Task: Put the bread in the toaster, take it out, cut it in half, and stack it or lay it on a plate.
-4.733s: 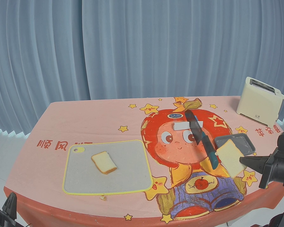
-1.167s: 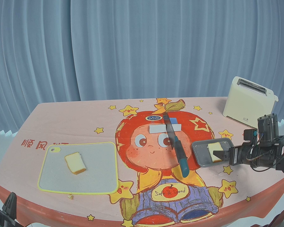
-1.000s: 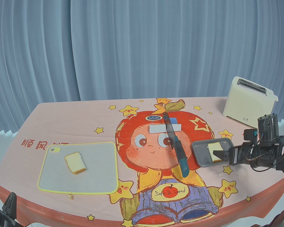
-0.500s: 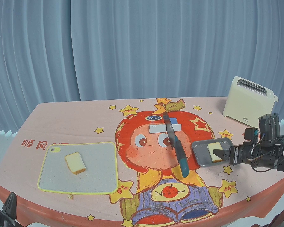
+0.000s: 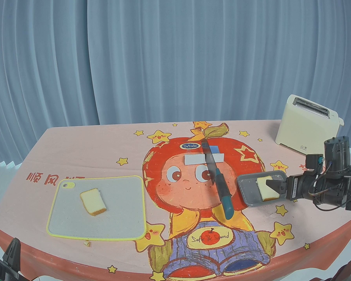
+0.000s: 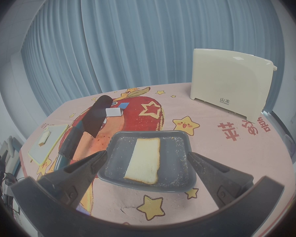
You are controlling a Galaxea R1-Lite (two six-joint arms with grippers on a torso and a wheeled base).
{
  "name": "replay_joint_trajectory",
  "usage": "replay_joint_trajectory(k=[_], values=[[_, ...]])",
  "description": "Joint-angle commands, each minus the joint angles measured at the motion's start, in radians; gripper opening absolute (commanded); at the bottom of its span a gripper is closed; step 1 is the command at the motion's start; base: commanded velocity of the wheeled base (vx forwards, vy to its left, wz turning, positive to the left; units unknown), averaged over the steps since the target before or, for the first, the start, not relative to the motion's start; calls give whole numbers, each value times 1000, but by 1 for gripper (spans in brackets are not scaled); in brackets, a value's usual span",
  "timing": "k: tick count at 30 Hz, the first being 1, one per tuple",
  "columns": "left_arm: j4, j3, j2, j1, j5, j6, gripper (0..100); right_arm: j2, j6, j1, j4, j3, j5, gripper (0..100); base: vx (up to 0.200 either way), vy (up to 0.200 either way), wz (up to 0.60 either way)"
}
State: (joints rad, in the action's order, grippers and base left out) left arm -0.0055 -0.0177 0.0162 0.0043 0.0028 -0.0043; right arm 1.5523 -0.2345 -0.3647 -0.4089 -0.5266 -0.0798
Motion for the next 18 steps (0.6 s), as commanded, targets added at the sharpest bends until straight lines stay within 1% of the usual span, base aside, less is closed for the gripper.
replay_joint_trajectory(k=[1,7,12,14,18], values=[[-1,18,-16,0,2,0,0,-18,1,0,1,2,0,100,0,0,0],[-1,18,-16,0,2,0,0,-28,1,0,-1,4,0,100,0,0,0],[-1,18,-16,2,2,0,0,-48,1,4,-56,16,0,100,0,0,0],[-1,18,-16,2,0,1,0,-57,1,9,-110,42,-8,100,0,0,0],[-1,18,-16,0,0,0,0,-87,3,12,-172,82,-46,100,0,0,0]])
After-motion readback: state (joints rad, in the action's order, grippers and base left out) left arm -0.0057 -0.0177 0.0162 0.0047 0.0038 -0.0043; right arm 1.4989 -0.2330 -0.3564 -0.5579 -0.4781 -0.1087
